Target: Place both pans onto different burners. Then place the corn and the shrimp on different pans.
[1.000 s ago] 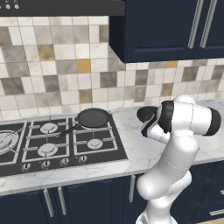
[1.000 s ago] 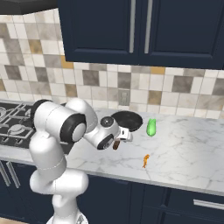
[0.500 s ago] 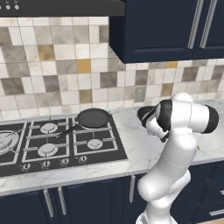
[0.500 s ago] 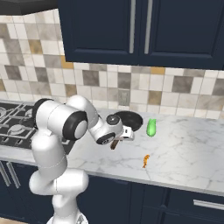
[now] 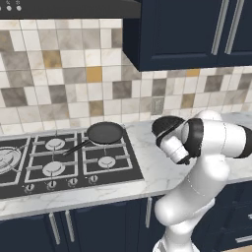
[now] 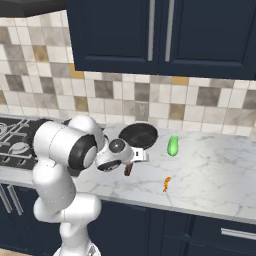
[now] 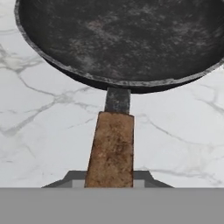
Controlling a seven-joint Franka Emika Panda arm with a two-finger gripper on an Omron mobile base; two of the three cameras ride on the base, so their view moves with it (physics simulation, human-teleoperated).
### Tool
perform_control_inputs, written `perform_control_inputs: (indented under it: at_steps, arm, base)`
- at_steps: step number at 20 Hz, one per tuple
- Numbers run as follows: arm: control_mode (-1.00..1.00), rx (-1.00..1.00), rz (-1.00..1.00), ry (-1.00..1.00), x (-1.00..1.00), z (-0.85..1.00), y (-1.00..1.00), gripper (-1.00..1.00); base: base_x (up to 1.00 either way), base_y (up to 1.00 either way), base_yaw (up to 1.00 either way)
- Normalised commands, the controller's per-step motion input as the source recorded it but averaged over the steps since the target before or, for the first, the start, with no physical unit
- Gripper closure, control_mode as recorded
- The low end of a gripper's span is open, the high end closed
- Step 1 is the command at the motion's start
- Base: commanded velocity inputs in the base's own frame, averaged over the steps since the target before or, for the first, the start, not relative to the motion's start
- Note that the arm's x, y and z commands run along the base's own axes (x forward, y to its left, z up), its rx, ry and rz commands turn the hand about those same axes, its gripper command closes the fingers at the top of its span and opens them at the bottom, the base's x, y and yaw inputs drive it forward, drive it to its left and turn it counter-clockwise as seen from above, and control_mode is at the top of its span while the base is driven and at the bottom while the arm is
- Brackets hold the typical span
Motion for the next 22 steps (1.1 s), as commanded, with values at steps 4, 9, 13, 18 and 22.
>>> perform_control_inputs:
  at_steps: [4, 9, 13, 18, 22]
  arm:
    - [-1.00, -0.18, 0.12, -0.13, -0.37, 0.60, 0.11, 1.00]
    - [-1.00, -0.04, 0.18, -0.03, -0.09, 0.62, 0.05, 1.00]
    - [-1.00, 0.00, 0.15, 0.00, 0.00, 0.85, 0.00, 1.00]
    - [-1.00, 0.04, 0.12, 0.04, 0.00, 0.43, 0.10, 1.00]
    - [-1.00, 0.00, 0.09, 0.16, 0.00, 0.00, 0.25, 1.00]
  base:
    - [0.00, 0.00, 0.00]
    - [0.00, 0.00, 0.00]
    - [0.00, 0.00, 0.00]
    - [0.00, 0.00, 0.00]
    - [0.00, 0.00, 0.00]
